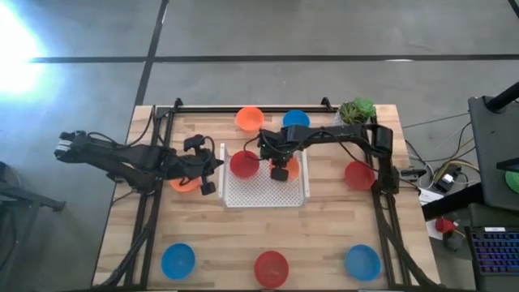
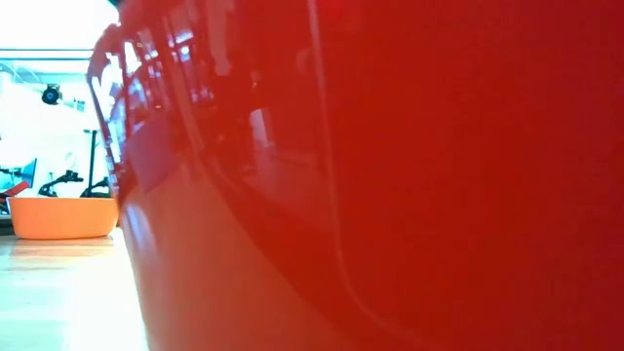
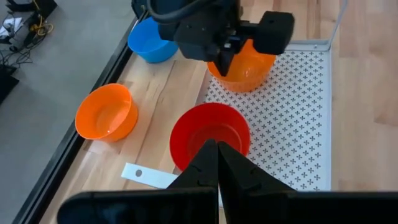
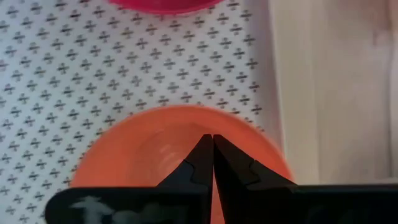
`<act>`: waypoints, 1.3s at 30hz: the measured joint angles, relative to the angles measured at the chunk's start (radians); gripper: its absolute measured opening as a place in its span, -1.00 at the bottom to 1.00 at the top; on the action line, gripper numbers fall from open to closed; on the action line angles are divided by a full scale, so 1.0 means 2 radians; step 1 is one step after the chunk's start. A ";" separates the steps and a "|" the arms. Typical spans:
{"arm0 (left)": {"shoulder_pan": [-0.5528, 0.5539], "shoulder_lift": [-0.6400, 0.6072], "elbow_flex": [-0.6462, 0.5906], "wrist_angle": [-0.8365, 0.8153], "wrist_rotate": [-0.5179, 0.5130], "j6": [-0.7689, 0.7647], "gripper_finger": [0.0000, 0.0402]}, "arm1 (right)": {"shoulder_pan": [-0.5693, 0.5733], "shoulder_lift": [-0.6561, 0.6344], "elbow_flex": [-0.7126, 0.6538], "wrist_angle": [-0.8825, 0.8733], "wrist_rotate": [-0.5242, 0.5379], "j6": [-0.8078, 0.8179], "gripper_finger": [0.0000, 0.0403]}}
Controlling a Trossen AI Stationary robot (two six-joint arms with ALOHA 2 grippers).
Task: Pick & Place Mini bowls
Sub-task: Adjust the orange bowl on the shelf, then put the top blue bowl on the shelf
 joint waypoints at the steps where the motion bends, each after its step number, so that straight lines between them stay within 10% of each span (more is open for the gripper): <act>1: 0.000 0.000 0.000 0.000 0.000 0.000 -1.00 | -0.001 0.000 0.000 0.001 0.008 0.000 -0.96; 27: 0.000 0.000 0.000 0.002 0.002 -0.010 -1.00 | -0.003 -0.005 0.000 0.014 0.089 -0.013 -0.96; 39: 0.000 0.000 0.000 0.001 0.004 -0.015 -1.00 | -0.007 -0.116 0.000 0.017 0.088 -0.013 -0.96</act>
